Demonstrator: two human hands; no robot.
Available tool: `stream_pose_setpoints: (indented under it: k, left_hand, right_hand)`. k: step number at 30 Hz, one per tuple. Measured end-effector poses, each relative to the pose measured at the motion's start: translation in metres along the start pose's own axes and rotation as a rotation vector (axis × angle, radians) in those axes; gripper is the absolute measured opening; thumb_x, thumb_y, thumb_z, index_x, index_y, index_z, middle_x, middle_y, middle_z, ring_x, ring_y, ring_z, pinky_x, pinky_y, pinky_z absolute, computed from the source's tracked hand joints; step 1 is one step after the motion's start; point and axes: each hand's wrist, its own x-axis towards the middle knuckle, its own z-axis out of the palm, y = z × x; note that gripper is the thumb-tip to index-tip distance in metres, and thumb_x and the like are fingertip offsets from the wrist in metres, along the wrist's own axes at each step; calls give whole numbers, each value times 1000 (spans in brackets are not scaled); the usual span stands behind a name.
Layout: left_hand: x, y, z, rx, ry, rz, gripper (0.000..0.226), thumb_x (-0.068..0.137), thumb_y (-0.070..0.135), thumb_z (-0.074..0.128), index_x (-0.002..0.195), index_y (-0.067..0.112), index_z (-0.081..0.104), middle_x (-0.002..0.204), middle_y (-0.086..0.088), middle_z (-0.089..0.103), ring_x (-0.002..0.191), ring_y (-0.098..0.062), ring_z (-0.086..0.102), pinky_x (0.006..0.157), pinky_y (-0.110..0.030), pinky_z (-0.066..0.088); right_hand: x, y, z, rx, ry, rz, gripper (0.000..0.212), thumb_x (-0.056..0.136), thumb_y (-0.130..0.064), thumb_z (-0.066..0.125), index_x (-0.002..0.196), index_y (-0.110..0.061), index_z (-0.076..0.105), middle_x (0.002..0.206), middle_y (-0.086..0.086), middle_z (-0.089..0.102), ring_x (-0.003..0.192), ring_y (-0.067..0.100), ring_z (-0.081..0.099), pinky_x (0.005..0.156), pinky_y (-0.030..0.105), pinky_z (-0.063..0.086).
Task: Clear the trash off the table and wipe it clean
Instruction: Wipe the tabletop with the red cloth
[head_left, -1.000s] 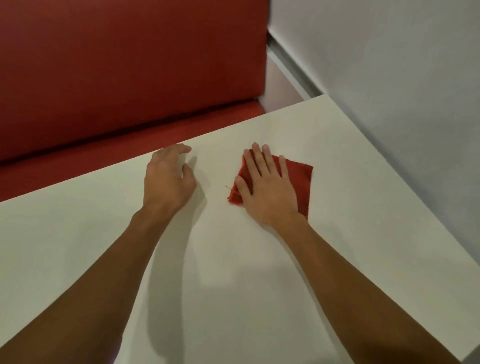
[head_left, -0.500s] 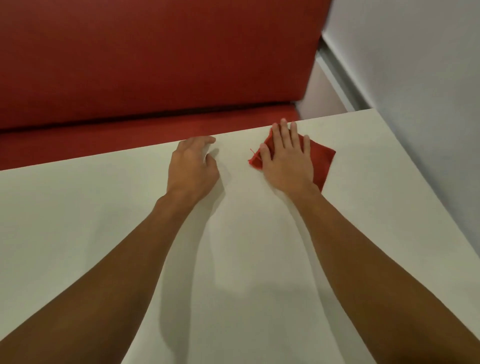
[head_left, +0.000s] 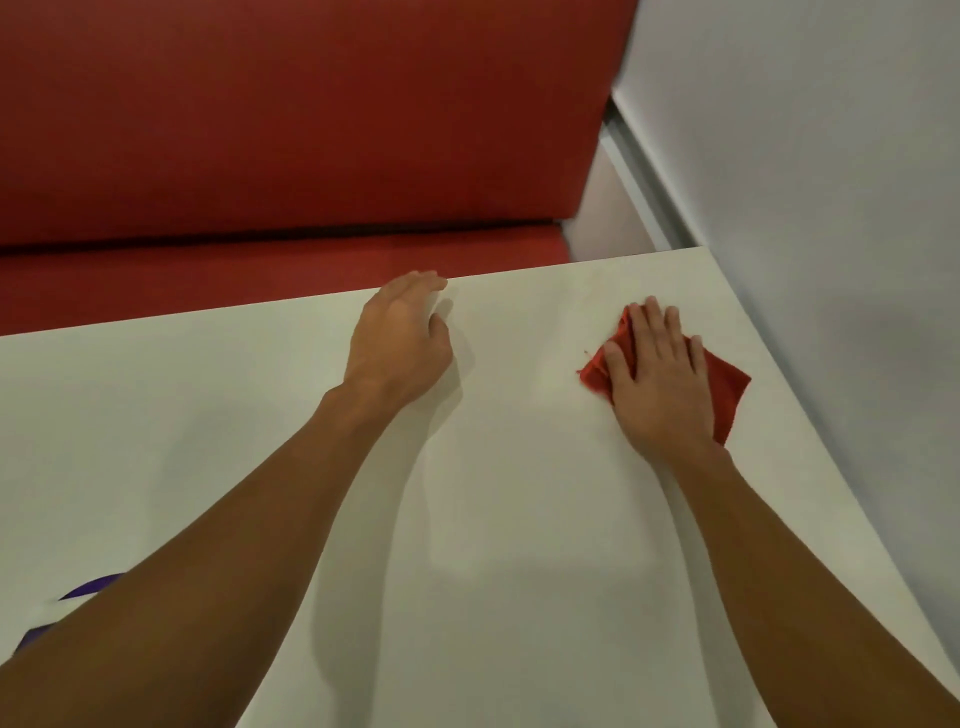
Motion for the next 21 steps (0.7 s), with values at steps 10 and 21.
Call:
stream_pose_setpoints:
  k: [10, 21]
  left_hand:
    - [2, -8, 23, 75, -6, -7, 54, 102, 21, 54, 155, 13, 47, 164, -2, 42, 155, -18, 31, 130, -37, 18]
    - [-10, -2, 5, 34, 25, -99, 51, 104, 21, 55, 154, 15, 47, 158, -5, 50, 148, -25, 40, 124, -42, 31]
  right_hand:
    - [74, -64, 6, 4, -34, -133, 66, 109, -51, 11, 168, -23, 4, 176, -3, -2, 162, 18, -7, 130, 50, -2]
    - [62, 19, -2, -9, -13, -7, 71, 107, -58, 9, 168, -23, 4, 176, -3, 1, 162, 20, -5, 130, 52, 3]
